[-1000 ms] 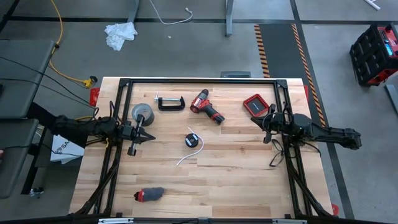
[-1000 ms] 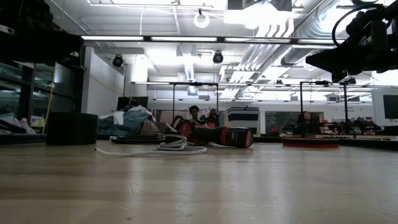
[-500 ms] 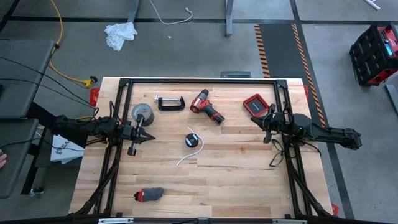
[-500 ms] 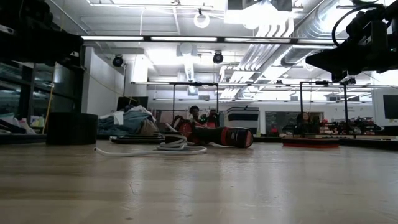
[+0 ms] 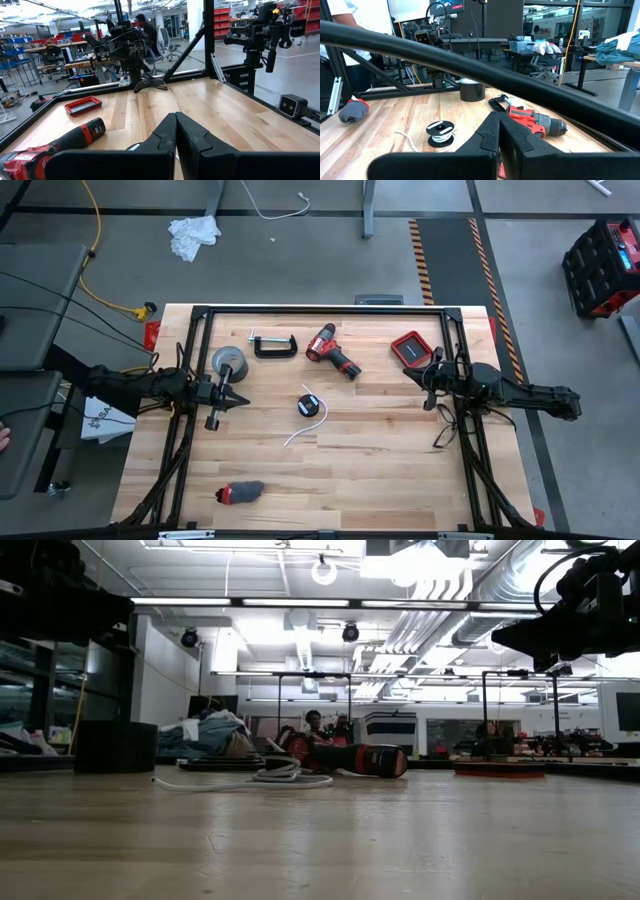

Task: Coil cords
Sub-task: Return to Home Position

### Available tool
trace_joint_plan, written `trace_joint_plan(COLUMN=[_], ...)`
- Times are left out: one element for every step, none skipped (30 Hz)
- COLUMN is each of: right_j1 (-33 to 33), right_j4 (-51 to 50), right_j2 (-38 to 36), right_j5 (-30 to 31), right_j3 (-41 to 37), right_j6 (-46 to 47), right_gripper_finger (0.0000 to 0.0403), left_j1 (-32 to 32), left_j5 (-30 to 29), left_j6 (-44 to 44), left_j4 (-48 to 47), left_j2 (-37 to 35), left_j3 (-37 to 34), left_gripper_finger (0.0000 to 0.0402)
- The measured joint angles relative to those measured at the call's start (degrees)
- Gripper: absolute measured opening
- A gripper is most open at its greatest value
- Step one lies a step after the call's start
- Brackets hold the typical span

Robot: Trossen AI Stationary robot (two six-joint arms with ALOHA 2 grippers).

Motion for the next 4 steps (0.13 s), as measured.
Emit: trace_joint_plan(right_j1=[0.0,0.0,0.0,0.0], right_j4=[0.0,0.0,0.0,0.0], right_j2=[0.0,0.0,0.0,0.0], right_j5=[0.0,0.0,0.0,0.0], right_j3=[0.0,0.0,0.0,0.0], right_j6=[0.0,0.0,0.0,0.0], right_gripper_finger=[0.0,0.0,0.0,0.0], left_j1=[0.0,0.0,0.0,0.0], left_j5=[0.0,0.0,0.0,0.0], left_j6=[0.0,0.0,0.0,0.0], left_j4=[0.0,0.0,0.0,0.0], left_j2=[0.0,0.0,0.0,0.0], left_j3=[0.0,0.0,0.0,0.0], left_gripper_finger=[0.0001,0.0001,0.0001,0.0001])
